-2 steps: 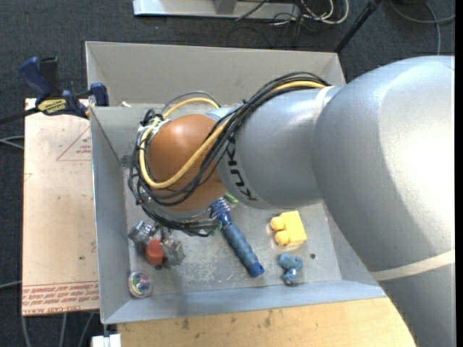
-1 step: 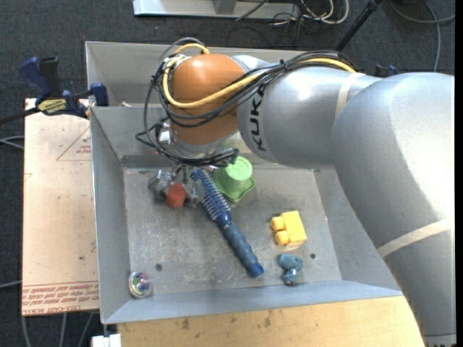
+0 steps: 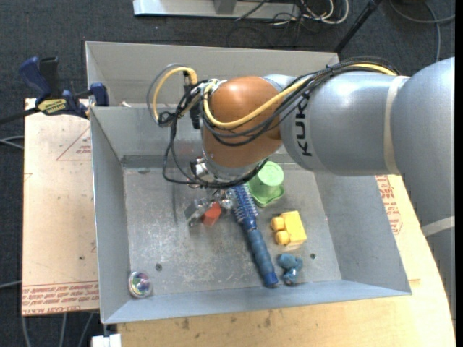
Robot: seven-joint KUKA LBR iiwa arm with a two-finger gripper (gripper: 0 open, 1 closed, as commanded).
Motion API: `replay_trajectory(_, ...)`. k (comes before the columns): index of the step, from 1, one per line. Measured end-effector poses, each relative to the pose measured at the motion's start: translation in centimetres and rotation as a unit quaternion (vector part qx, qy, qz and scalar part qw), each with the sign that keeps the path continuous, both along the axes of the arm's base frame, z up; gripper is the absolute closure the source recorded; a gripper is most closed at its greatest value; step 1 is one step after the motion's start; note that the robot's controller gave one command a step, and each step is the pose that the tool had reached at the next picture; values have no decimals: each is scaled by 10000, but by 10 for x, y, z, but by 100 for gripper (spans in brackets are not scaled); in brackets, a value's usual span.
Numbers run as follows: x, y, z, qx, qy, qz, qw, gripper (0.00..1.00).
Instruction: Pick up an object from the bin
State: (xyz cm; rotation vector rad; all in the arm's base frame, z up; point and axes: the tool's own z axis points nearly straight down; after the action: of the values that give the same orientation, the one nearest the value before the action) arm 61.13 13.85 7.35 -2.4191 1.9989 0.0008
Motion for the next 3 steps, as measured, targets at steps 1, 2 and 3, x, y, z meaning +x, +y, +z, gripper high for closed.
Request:
replay_trajectory(1,0,-9,-2,20,-8,52,10000,100)
replay_trajectory(2,-3,14,-2,-8,-4,3626,9320,100)
replay_trajectory(3,21,14,-2,4,-7,3386,9409,100)
